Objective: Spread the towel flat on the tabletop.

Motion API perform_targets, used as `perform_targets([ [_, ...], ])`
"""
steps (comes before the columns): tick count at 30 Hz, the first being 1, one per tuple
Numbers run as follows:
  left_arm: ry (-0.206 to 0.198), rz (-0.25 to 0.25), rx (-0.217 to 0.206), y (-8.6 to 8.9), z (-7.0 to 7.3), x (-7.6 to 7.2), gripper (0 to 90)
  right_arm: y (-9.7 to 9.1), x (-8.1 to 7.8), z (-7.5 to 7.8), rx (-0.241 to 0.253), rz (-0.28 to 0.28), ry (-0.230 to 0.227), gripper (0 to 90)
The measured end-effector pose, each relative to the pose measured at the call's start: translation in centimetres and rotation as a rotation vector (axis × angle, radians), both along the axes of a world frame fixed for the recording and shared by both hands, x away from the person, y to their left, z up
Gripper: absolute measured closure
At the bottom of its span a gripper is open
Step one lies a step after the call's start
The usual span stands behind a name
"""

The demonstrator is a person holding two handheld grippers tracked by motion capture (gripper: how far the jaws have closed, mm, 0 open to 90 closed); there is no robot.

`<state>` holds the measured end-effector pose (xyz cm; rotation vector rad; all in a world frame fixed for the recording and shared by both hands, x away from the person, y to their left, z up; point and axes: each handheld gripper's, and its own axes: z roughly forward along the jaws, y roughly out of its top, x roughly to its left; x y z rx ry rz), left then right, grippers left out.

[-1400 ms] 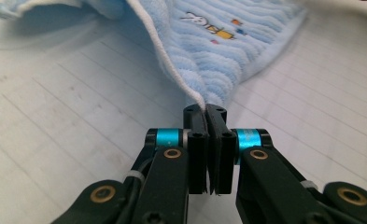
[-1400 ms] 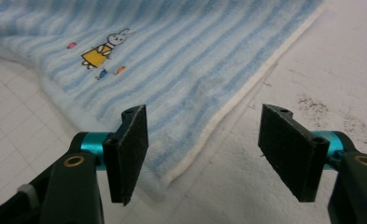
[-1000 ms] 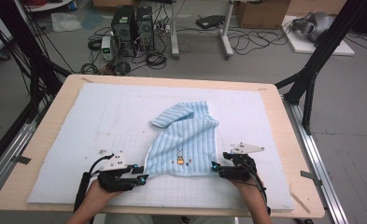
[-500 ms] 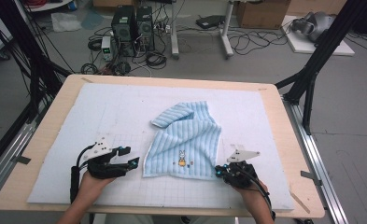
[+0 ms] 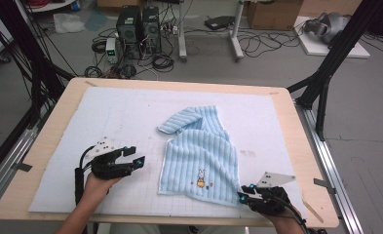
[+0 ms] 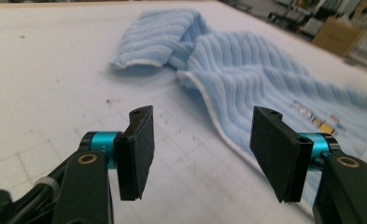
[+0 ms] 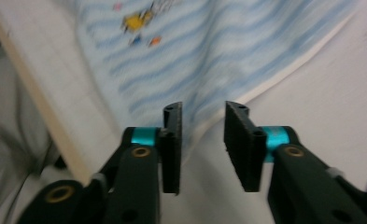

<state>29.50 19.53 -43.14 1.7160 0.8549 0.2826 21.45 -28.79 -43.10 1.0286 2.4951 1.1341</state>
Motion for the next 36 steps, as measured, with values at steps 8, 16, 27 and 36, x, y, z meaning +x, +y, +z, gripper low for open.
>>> perform_targets([
  [8,0.022,0.023,-0.025,-1.9,0.4,3.7,41.3,-0.2,0.6,0.3,0.066,-0.075,-0.092,51.1],
  [16,0.074,0.003,0.068,-6.2,-0.2,6.9,45.6,0.2,1.3,-0.1,0.051,-0.107,-0.102,50.1],
  [27,0.115,-0.074,0.217,-8.7,-2.0,7.3,83.5,0.8,1.9,-0.1,0.059,-0.129,-0.1,49.5],
  [36,0.124,-0.134,0.331,-7.6,-1.4,6.4,89.6,1.7,2.3,0.1,0.059,-0.138,-0.117,49.7],
])
